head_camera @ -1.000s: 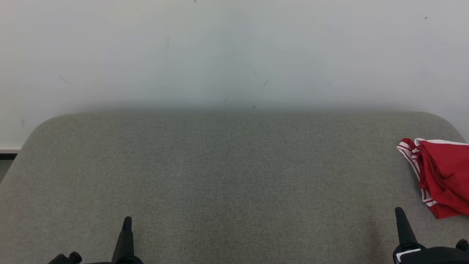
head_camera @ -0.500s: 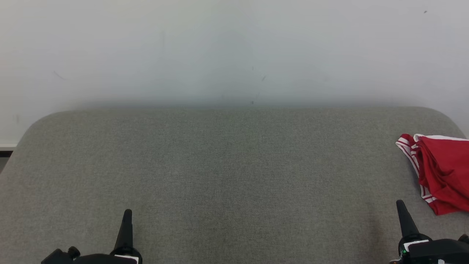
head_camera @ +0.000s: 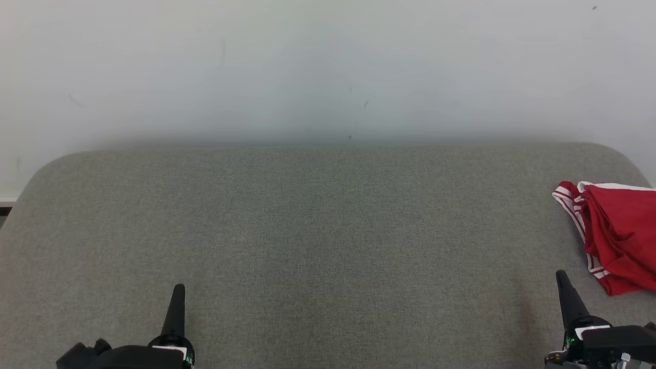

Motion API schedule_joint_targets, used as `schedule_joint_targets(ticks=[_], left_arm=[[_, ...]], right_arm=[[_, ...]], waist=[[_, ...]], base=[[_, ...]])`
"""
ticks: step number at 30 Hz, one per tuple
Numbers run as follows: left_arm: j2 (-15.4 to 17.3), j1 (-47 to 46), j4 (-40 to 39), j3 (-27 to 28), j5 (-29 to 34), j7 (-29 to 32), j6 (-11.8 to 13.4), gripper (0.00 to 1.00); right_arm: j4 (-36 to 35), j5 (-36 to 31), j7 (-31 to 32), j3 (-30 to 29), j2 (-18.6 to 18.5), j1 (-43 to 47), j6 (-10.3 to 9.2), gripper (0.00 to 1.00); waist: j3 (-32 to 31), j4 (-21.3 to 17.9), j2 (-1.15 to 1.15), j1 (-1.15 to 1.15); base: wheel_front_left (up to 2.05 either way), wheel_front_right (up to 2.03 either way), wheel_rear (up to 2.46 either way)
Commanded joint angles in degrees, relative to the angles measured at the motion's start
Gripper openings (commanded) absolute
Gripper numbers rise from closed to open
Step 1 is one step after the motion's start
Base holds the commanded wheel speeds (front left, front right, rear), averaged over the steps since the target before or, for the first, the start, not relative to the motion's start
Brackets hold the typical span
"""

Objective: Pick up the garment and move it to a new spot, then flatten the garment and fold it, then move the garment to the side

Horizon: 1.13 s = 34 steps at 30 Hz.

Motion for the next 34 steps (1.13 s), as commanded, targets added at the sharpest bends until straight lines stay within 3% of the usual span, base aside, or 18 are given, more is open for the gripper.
schedule_joint_targets(ticks=[1, 34], left_arm=[[-0.06, -1.37, -0.05, 0.18, -1.31, 0.26, -0.29, 0.0], [-0.12, -4.79, 2.13, 0.53, -15.37, 2.71, -0.48, 0.0]], right_arm=[[-0.02, 1.41, 0.37, -0.36, 0.08, -1.14, -0.09, 0.0], [2.36, 14.28, 5.18, -3.25, 0.62, -4.93, -0.12, 0.0]], waist=[[0.1, -0.06, -0.01, 0.0], [2.28, -1.09, -0.01, 0.0]], base=[[0.0, 0.0, 0.0], [0.0, 0.0, 0.0]])
